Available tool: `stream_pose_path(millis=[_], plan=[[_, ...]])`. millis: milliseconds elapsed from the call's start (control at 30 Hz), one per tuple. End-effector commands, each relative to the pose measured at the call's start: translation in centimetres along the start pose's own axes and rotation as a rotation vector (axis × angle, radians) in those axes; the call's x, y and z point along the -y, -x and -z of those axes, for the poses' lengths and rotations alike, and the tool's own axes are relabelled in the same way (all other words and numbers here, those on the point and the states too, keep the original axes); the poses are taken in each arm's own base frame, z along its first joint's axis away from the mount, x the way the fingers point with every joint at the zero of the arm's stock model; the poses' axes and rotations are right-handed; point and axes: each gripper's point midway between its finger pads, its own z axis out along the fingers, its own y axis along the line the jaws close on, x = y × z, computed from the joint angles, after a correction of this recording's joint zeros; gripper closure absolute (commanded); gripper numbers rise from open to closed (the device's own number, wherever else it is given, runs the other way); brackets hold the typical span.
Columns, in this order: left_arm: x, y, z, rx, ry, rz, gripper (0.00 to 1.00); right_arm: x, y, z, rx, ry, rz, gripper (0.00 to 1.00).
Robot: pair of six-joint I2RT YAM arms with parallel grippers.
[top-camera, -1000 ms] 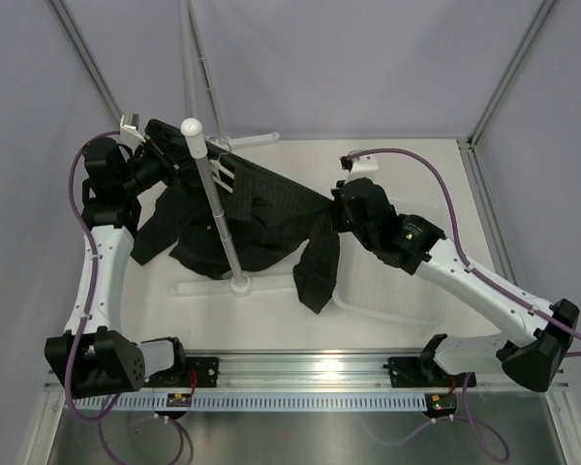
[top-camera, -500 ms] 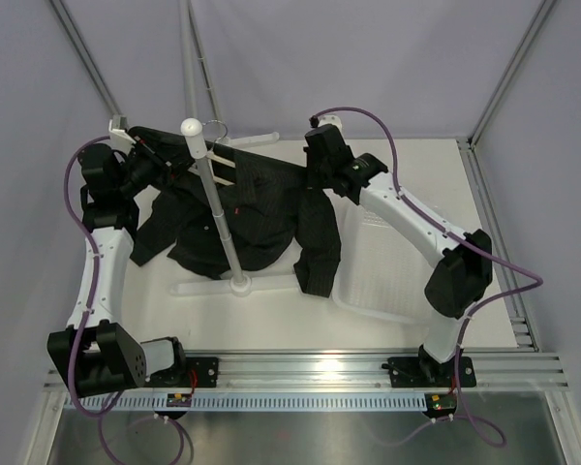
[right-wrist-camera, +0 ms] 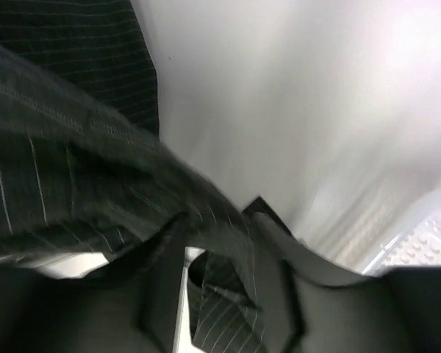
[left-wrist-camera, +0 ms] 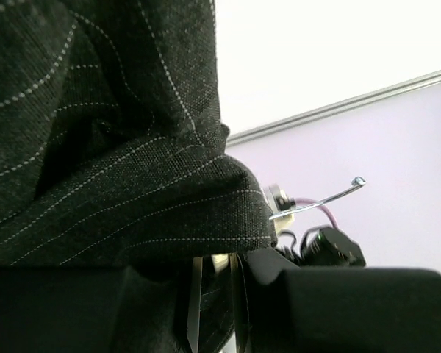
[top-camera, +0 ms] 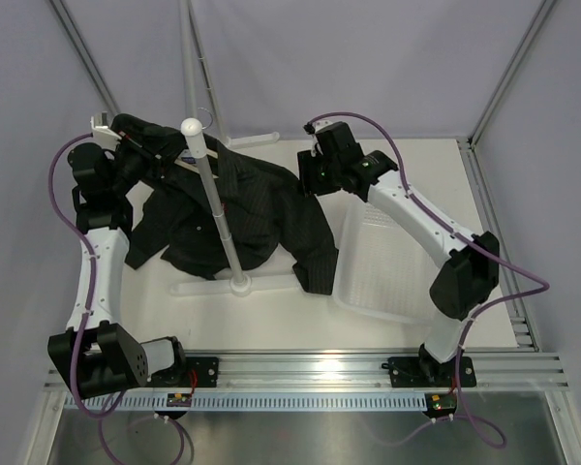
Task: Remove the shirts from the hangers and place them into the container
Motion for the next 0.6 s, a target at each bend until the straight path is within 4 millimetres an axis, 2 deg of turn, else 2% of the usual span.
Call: stream_pose_path(millis=[0, 33, 67, 100, 133, 167, 233, 267, 400, 567], plan=[[4.7, 2.8, 0.8, 0.111, -0.091, -0.134, 1.00, 0.2, 1.1, 5.4, 0.074, 0.026, 0.068, 0.43], [4.6, 2.8, 0.7, 0.113, -0.087, -0.134, 1.00, -0.5, 2.2, 7.5, 0.143, 0.056, 0.095, 0.41], [4.6, 2.8, 0.7, 0.113, -0.087, -0.137, 1.00, -0.8, 2.2, 8.3, 0.159, 0.081, 0.110, 0.39], [4.5, 2.8, 0.7, 0.114, -0.084, -0.138, 1.00, -1.8, 1.4, 8.8, 0.147, 0.145, 0.125, 0.38], [4.5, 2.8, 0.7, 0.115, -0.084, -0.136, 1.00, -2.6, 2.0, 10.5, 0.189, 0.193, 0.159, 0.38], [4.5, 2.8, 0.7, 0.115, -0.085, -0.140, 1.00, -4.1, 1.6, 11.3, 0.185, 0.277, 0.192, 0.38], [4.4, 2.7, 0.7, 0.110, -0.080, -0.133, 1.00, -5.4, 1.9, 12.5, 0.220, 0.342, 0.261, 0.35], [4.5, 2.7, 0.8, 0.112, -0.081, -0.133, 1.00, -6.7, 1.8, 13.2, 0.224, 0.399, 0.292, 0.33], [4.7, 2.4, 1.0, 0.107, -0.088, -0.130, 1.00, -8.7, 2.9, 14.1, 0.265, 0.491, 0.363, 0.32], [5.0, 2.0, 1.0, 0.086, -0.111, -0.110, 1.00, -9.9, 3.3, 12.5, 0.259, 0.551, 0.415, 0.29]])
